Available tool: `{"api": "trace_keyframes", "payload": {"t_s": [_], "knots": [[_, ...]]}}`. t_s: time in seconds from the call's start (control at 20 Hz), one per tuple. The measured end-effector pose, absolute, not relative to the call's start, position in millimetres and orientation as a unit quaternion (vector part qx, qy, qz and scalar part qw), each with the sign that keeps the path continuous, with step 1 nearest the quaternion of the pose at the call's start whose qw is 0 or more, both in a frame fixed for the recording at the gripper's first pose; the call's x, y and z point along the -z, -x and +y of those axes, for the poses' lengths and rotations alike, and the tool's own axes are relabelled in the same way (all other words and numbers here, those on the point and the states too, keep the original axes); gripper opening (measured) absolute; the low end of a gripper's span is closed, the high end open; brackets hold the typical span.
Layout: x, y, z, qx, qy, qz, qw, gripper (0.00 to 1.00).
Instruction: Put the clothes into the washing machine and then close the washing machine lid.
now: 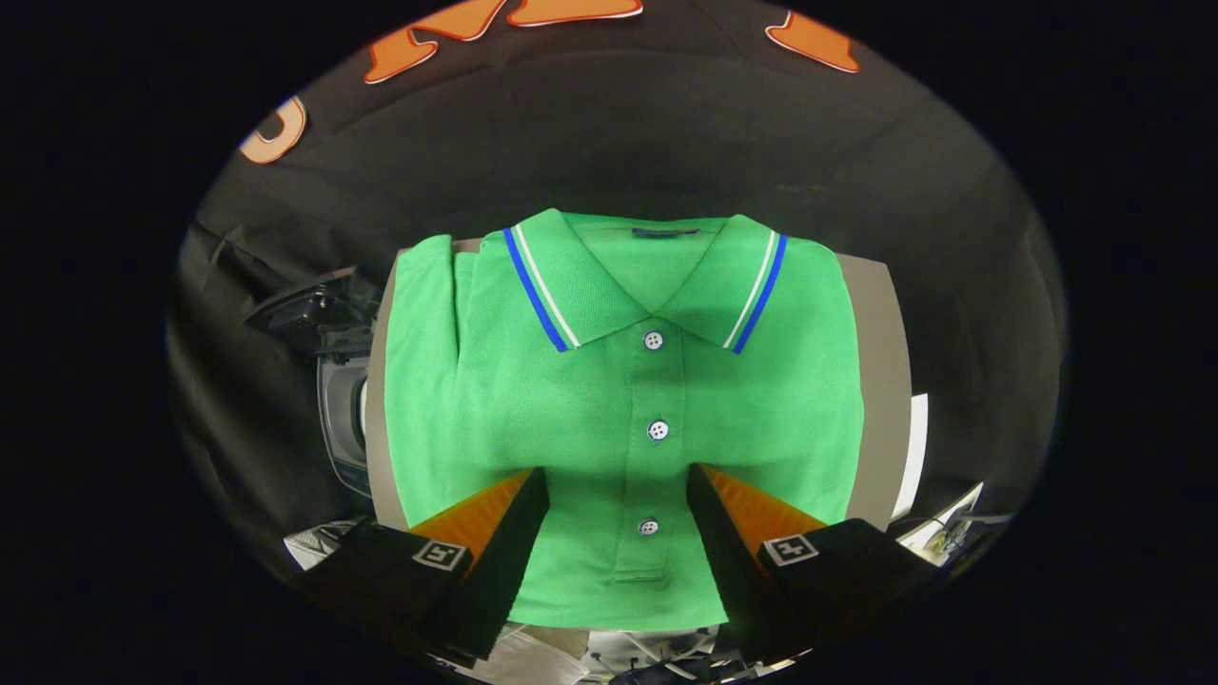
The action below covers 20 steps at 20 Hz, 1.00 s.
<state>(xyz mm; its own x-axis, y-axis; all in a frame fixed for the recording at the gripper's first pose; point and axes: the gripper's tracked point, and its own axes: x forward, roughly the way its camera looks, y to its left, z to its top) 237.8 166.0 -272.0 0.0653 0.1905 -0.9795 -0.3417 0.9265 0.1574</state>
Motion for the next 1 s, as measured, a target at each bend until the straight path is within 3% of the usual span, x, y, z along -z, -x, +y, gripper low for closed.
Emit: {"api": "trace_keyframes", "payload": {"t_s": [0.05, 0.15, 0.4, 0.55, 1.0], "knots": [[271.8, -236.8, 166.3, -0.186, 0.061, 0.661, 0.724, 0.97], [270.1, -236.7, 165.5, -0.190, 0.064, 0.662, 0.722, 0.85], [263.8, -240.7, 159.6, -0.221, 0.046, 0.646, 0.729, 0.23], [263.3, -238.6, 159.6, -0.225, -0.004, 0.610, 0.760, 0.09], [276.8, -247.8, 172.0, -0.237, -0.184, 0.369, 0.880, 0.09]]}}
